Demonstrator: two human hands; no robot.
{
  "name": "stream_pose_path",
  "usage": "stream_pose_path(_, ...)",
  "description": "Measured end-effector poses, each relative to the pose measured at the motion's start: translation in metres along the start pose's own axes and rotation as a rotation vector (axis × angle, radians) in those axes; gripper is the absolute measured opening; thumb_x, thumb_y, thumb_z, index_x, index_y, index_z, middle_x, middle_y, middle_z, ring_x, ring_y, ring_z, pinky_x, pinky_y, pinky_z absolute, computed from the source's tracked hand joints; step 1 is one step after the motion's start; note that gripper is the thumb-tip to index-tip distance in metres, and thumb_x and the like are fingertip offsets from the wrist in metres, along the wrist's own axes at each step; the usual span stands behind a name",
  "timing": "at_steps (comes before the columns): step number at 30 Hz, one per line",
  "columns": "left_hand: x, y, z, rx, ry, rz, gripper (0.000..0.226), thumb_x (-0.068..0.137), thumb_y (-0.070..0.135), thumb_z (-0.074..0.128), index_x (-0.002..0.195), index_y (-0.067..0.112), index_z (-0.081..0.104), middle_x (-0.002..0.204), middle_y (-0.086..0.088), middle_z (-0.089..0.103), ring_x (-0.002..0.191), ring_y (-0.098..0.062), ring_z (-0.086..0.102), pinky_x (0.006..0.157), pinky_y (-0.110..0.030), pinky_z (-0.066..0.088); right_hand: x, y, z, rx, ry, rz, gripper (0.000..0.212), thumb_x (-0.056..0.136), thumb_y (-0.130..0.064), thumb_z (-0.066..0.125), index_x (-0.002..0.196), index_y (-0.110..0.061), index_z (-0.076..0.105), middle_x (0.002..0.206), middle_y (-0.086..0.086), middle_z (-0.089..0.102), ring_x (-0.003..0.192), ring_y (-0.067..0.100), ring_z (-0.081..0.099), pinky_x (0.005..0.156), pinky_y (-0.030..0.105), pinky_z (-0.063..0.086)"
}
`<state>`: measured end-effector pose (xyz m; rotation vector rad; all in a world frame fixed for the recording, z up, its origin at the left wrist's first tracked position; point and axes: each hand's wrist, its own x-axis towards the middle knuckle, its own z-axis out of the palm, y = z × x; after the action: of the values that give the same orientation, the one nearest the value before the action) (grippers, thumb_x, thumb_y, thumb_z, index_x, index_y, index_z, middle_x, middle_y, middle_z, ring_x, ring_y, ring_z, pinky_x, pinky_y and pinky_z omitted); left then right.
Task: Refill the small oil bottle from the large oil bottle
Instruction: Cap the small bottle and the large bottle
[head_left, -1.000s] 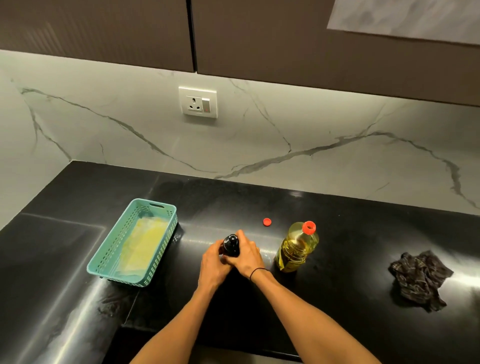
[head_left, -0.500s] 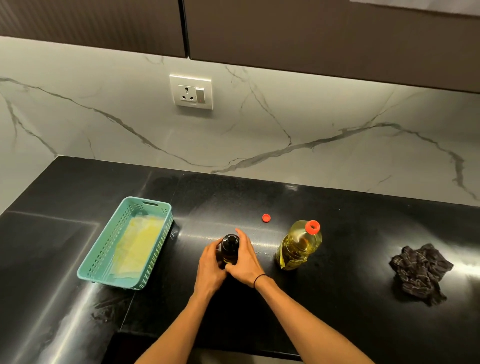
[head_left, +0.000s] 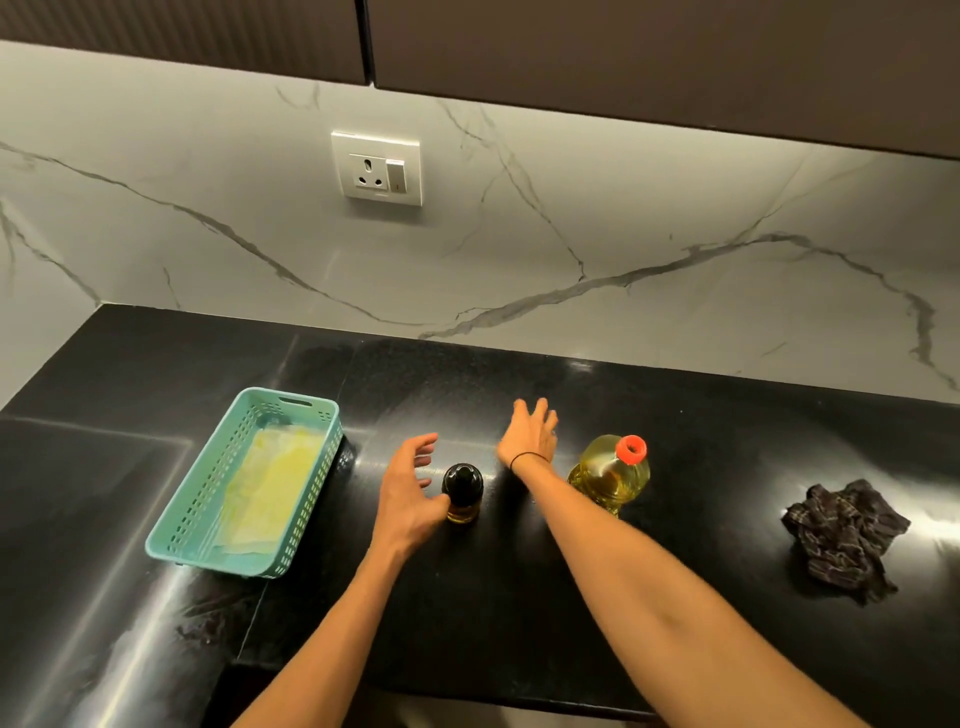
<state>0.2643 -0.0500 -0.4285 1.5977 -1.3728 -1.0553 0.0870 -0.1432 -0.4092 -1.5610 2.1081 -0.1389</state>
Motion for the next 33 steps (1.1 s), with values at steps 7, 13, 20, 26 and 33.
stream_pose_path(7,-0.001,0.009,-0.024,0.023,0.030,0.051,0.078,0.070,-0.013,0.073,0.135,0.027,0.060,0.134,0.003,0.062,0.126,-0.013,0.059,0.092,-0.021,0.052,-0.005,0.013,0.012,-0.278,-0.013,-0.078,0.043,0.100,-0.006,0.055,0.142,-0.008,0.048,0.146,0.018,0.043,0.134,0.038,0.042,0.106,0.044,0.049)
stream_pose_path(13,-0.002,0.027,-0.031,0.037,0.056,0.137,0.073,0.072,-0.011,0.075,0.131,0.030,0.062,0.130,0.007,0.066,0.119,-0.006,0.063,0.093,-0.026,0.057,-0.018,0.005,-0.004,-0.244,0.069,-0.127,0.043,0.096,-0.001,0.057,0.138,-0.006,0.047,0.135,0.023,0.050,0.122,0.042,0.055,0.098,0.046,0.053)
stream_pose_path(20,0.001,0.082,-0.004,-0.010,0.038,0.263,0.072,0.072,-0.010,0.074,0.126,0.035,0.065,0.124,0.015,0.067,0.111,-0.003,0.065,0.088,-0.027,0.060,-0.043,-0.019,-0.090,-0.093,0.366,-0.311,0.038,0.084,-0.001,0.073,0.118,-0.007,0.055,0.116,0.019,0.057,0.101,0.041,0.066,0.077,0.043,0.055)
stream_pose_path(26,-0.012,0.129,0.042,-0.004,-0.180,0.364,0.067,0.067,0.005,0.075,0.130,0.027,0.065,0.123,0.009,0.070,0.115,-0.007,0.066,0.093,-0.034,0.061,-0.087,0.036,-0.171,0.087,0.512,-0.480,0.031,0.080,-0.024,0.085,0.084,-0.013,0.056,0.087,0.008,0.064,0.076,0.027,0.063,0.066,0.039,0.053)
stream_pose_path(33,-0.028,0.144,0.103,0.154,-0.368,0.351,0.081,0.081,0.036,0.091,0.151,0.026,0.050,0.140,0.004,0.056,0.127,-0.011,0.057,0.104,-0.029,0.053,-0.115,0.122,-0.180,0.236,0.321,-0.588,0.025,0.084,-0.015,0.083,0.106,-0.015,0.069,0.103,0.000,0.066,0.095,0.010,0.063,0.087,0.032,0.060)
